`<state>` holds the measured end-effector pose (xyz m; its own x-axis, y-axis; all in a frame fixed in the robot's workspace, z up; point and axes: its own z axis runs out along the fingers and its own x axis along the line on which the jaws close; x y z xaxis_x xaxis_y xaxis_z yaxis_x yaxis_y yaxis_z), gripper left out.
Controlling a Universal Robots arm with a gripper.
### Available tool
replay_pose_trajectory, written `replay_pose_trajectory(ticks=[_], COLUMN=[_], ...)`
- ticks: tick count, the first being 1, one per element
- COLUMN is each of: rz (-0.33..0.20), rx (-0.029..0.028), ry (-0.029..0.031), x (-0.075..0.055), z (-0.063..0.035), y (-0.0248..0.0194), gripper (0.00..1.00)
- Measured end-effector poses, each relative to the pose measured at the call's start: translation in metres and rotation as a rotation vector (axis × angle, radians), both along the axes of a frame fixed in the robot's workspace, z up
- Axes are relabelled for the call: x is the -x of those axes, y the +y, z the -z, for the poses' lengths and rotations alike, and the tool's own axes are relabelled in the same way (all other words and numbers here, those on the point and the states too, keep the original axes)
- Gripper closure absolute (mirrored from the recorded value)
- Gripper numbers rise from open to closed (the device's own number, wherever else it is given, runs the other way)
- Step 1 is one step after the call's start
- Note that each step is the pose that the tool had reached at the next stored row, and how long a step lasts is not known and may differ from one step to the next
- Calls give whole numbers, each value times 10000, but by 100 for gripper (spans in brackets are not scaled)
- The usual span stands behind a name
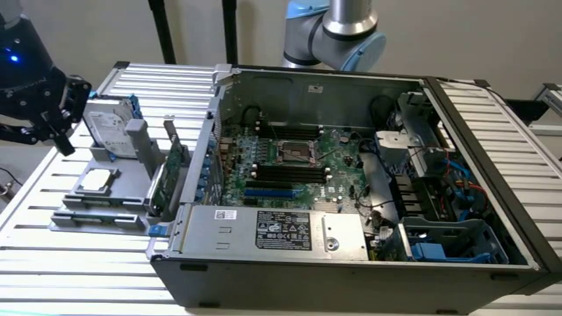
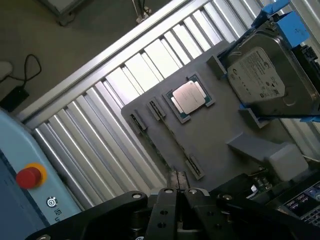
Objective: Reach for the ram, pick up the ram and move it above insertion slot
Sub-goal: 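Pick up the ram and move it above insertion slot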
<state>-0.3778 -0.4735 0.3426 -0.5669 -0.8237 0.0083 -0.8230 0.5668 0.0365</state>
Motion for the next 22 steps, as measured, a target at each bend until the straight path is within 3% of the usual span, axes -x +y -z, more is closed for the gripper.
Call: replay_pose_trajectory(ticks=[22], rz=[-4012], rx=[0], ry=[-1], x=[0], z=[66], y=[0], gripper=[89])
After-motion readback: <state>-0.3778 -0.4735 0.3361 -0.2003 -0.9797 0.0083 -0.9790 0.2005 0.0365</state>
